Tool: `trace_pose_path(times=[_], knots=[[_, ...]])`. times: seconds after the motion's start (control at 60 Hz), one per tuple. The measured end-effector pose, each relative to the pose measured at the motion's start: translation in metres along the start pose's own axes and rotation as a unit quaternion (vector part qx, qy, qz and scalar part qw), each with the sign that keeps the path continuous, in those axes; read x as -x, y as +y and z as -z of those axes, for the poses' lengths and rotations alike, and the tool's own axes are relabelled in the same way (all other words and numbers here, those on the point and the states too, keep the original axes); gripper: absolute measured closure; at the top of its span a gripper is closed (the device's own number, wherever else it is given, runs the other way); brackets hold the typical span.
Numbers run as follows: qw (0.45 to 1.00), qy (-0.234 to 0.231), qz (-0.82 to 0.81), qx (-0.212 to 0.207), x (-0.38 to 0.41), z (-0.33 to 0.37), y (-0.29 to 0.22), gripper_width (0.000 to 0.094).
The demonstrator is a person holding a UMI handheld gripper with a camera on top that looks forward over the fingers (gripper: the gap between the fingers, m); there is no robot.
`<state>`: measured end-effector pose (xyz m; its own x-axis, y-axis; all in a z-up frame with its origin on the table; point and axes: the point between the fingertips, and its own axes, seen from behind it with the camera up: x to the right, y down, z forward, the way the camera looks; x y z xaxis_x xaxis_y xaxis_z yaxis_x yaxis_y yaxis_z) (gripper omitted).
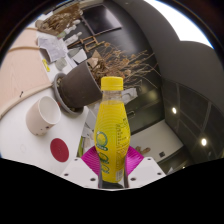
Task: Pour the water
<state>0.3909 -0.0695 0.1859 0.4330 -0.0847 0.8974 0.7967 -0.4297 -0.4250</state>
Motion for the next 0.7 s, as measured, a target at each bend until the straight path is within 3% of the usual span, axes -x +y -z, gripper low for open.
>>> trace_pose_path(times=[0.367,0.567,0.7], knots=[[0.92,0.055,0.384,-0.057,0.023,-0.068,-0.035,0.0647],[0.919,0.04,0.388,-0.057,0.032,-0.073,-0.034,0.0647],[0.955,0.008,0.29,-0.054,0.027,-0.071,-0.035,0.0645]])
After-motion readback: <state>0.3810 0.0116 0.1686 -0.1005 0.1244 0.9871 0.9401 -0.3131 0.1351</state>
